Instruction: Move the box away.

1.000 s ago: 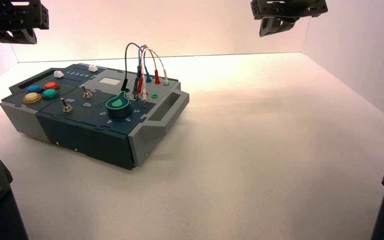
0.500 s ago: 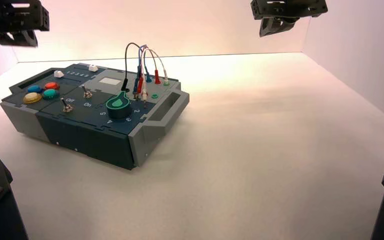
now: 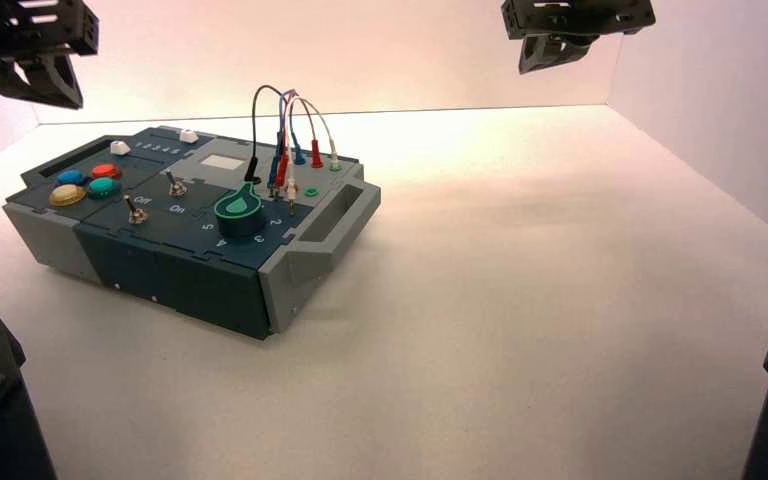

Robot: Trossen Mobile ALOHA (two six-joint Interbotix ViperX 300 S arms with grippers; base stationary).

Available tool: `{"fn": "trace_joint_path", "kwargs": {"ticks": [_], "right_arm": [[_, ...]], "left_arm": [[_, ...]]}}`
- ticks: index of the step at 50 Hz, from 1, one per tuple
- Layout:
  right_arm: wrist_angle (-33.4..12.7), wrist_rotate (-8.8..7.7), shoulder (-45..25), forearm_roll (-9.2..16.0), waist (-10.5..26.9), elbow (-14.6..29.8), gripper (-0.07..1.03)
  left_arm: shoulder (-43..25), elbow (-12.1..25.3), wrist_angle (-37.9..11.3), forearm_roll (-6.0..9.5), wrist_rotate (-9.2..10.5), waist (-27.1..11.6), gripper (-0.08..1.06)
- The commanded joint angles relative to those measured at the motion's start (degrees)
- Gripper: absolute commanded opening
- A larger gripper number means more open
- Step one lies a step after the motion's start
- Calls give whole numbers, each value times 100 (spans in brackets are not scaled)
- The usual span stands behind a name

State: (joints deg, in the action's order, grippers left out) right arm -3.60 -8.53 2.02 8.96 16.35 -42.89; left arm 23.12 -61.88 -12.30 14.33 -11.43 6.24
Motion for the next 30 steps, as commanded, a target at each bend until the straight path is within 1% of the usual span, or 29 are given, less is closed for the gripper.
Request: {"fn": "trace_joint_path", "kwargs": {"ticks": [1,4,8,13,20,30], "right_arm": [[53,9,220,18,18,132,-2],[18,18,246,18,26,149,-2],[-35,9,237,18,88,176,-2],[-97,0,176,9,229,281,-2],[-229,-18,-35,0,492,466,-2],[-369,-18,-431,9,800,765,-2]], "left_arm": [[519,-35,-35,9,44,132,-3],[712,-97,-35,18,70,272,-3],[923,-176,-35,9,158,519,-3],[940,-237,-35,9,185,677,-3],[800,-316,-123,9,185,773,-3],[633,-387,-369,9,255,861,-3]]}}
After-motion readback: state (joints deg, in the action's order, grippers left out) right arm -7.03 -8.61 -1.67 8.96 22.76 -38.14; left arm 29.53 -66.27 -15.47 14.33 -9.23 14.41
